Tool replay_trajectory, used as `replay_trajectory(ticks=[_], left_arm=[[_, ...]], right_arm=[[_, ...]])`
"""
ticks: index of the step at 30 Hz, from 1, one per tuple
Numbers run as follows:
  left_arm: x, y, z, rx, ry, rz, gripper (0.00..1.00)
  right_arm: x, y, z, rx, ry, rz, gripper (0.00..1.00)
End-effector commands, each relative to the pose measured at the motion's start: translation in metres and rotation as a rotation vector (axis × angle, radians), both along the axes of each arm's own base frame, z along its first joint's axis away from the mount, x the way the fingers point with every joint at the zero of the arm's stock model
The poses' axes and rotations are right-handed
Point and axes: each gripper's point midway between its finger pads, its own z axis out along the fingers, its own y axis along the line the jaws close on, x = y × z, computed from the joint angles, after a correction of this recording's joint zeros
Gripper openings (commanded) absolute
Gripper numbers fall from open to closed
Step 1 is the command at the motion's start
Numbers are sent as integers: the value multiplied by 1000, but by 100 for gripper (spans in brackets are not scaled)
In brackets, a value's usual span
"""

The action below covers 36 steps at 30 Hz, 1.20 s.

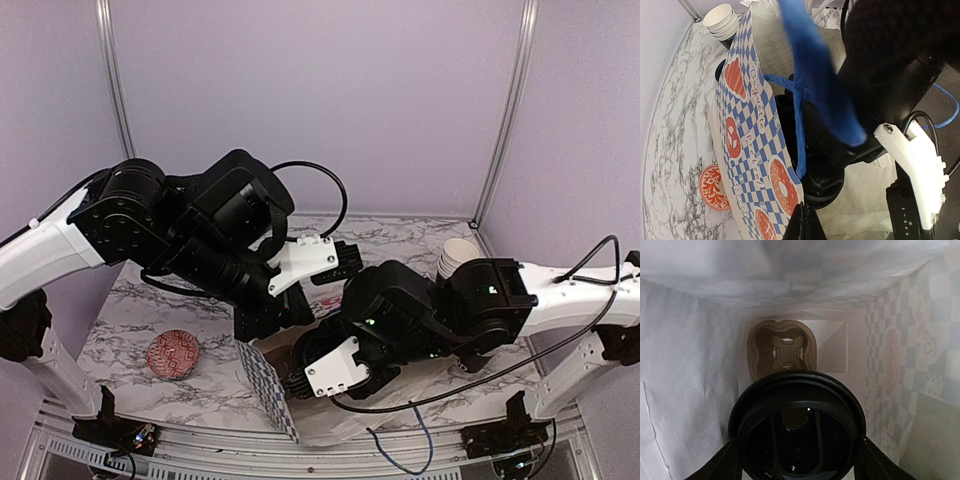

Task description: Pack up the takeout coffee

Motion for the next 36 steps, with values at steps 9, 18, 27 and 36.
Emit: replay_trajectory(ticks=[9, 18, 27, 36], left_arm=[[-6, -1, -3, -26, 8, -4, 0], [-7, -3, 13, -84, 2, -14, 21], [-36, 13, 119, -436, 17, -123, 55], [123, 83, 59, -437, -107, 470, 77]], right_arm=[[-12, 12, 2, 26, -1, 41, 43], [-14, 21, -3, 36, -9, 66, 43], [-12, 13, 0, 62, -16, 48, 43], [-16, 9, -2, 85, -27, 72, 42]])
